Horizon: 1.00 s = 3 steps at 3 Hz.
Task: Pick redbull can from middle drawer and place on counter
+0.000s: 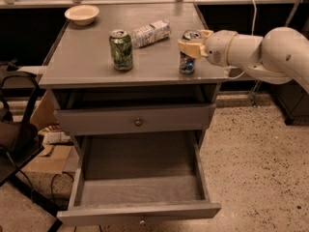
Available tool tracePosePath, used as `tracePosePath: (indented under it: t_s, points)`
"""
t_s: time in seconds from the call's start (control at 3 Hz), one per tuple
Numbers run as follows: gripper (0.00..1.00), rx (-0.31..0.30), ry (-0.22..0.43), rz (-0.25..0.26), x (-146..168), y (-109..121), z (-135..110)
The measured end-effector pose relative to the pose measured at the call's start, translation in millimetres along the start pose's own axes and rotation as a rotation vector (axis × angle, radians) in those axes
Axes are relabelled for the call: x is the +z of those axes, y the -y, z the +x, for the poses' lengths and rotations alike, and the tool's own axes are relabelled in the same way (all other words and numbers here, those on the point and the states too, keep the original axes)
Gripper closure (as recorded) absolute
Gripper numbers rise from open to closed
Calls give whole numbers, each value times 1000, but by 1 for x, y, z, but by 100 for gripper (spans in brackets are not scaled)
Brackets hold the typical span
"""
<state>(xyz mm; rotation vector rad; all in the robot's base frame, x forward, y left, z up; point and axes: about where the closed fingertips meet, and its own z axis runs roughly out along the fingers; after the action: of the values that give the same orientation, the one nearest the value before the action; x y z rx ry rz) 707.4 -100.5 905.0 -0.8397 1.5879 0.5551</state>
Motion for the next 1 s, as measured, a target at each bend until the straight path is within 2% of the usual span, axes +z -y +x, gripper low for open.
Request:
tracePosePath:
  t_s: [1.0]
  points:
    - [14, 0, 0, 0, 0, 0, 0]
